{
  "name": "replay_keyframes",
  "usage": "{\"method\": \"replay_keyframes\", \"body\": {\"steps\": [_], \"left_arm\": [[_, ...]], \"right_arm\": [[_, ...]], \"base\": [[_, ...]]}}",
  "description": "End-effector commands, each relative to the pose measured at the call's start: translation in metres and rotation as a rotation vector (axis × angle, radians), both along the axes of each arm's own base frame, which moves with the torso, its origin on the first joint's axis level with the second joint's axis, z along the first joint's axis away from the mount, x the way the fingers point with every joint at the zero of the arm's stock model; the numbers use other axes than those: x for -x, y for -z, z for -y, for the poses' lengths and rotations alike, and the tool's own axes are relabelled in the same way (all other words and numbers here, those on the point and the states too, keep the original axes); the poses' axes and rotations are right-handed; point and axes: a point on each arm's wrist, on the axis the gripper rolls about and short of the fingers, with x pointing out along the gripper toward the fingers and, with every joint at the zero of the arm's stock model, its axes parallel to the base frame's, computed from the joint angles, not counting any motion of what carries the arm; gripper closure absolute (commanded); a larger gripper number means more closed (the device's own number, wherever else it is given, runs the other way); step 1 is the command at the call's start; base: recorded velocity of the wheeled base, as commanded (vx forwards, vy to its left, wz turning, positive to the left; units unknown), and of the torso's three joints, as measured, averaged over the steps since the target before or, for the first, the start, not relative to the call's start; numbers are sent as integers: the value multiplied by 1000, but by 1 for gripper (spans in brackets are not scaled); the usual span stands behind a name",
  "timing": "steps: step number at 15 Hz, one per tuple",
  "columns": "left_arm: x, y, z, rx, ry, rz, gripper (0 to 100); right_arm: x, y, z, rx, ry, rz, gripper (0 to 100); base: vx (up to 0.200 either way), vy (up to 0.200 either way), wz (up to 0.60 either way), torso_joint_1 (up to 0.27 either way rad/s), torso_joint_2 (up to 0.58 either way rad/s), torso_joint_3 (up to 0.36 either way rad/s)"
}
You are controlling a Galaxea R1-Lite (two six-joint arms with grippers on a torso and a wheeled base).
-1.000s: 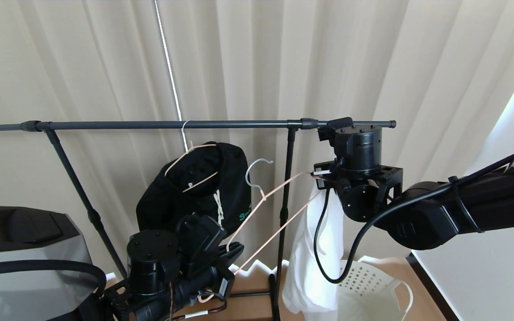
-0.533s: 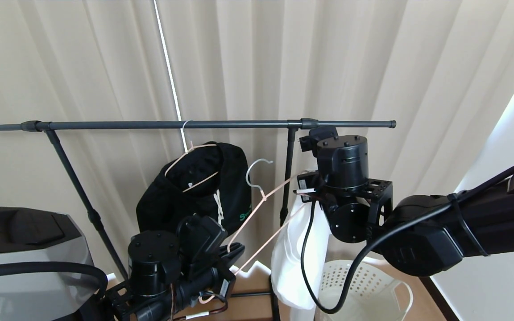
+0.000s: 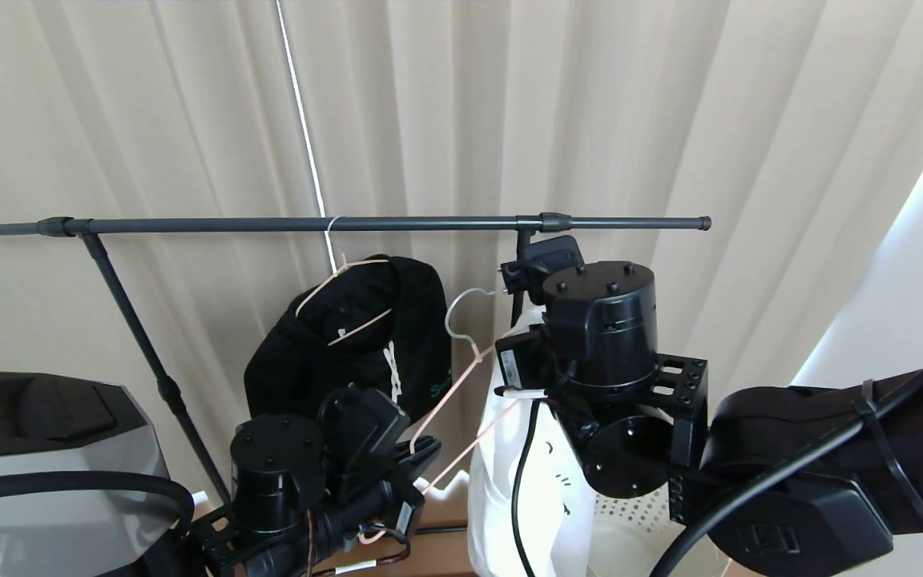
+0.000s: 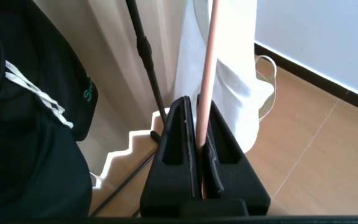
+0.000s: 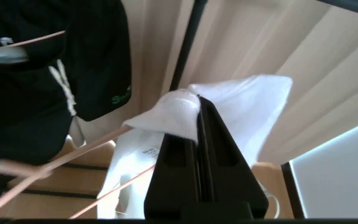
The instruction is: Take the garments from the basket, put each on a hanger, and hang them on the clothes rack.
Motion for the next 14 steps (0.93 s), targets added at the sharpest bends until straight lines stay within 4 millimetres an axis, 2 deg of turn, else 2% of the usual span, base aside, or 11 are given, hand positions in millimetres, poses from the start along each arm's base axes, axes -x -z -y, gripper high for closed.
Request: {"method": "replay_keyframes", "body": {"steps": [1,4,9,10,14], "left_arm": [[0,1,0,2,-3,-5,100],[0,2,0,5,-5,-13,100],[0,2,0,3,-11,-14,100],[0,2,0,3,-11,-14,100],[0,-1,-1,24,-12,14,100]], "right_arm": [[11,-3,-8,-15,-35,5,100],[23,-4,-18,-43,-70,6,100],[27,-7,-21,-82,-76,39,100],[27,-7,-20,-84,-74,40,0],[23,-21,-9,-116,-49,72,0]], "base": [[0,0,0,0,0,0],[0,0,0,0,0,0],[0,0,0,0,0,0],[0,0,0,0,0,0],[0,0,0,0,0,0]]}}
